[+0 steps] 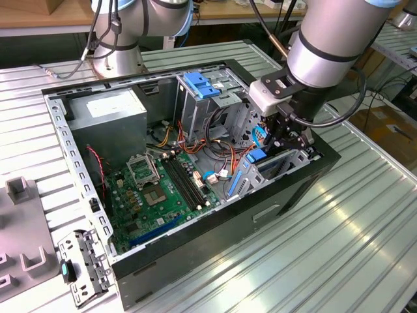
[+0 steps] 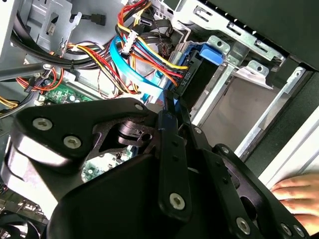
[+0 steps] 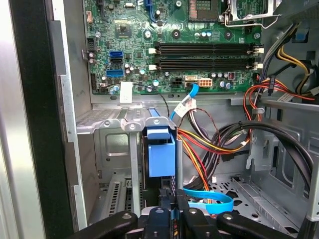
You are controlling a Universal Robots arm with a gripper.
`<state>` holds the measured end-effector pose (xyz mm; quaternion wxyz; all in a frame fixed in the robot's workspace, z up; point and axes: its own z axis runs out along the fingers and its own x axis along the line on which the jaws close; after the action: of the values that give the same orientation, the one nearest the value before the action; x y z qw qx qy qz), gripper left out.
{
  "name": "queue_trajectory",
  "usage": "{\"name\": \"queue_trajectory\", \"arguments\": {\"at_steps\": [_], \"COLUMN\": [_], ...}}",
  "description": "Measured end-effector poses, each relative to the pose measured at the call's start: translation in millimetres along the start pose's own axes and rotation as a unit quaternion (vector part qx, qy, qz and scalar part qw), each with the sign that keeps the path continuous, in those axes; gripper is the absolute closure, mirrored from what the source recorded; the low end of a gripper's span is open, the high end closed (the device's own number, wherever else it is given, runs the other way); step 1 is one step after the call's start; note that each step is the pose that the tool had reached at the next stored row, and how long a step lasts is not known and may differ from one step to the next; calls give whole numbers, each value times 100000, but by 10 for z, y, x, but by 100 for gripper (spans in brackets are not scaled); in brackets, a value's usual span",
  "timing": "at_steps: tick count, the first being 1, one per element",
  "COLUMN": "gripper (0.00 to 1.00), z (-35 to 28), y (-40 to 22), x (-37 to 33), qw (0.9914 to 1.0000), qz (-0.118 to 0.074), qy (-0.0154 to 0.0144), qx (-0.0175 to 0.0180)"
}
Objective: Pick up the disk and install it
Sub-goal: 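Insert the second disk wire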
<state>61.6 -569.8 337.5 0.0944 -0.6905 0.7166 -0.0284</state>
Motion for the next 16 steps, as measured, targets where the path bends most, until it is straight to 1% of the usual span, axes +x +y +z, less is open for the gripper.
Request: {"name": "queue_trajectory", "arguments": {"at_steps": [2,3,4,5,6,8,10,13,14,16], "gripper": [83,83,76,76,76,76,76,77,89,89], "z": [2,-7,-31,-59,-109,-183,-234,-234,-235,-234], "y": [0,-1,-6,-11,-19,-32,-41,-41,-41,-41], "x": [0,-1,-3,-6,-11,-19,-25,-26,-26,-26], "qw": [100000,100000,100000,100000,100000,100000,100000,100000,100000,100000], "qz": [3,3,5,2,1,-7,-15,-15,-17,-14], "qy": [-20,-23,-38,-16,-9,18,56,59,67,67], "qx": [-7,-4,-2,-5,-3,-3,18,22,22,23]}}
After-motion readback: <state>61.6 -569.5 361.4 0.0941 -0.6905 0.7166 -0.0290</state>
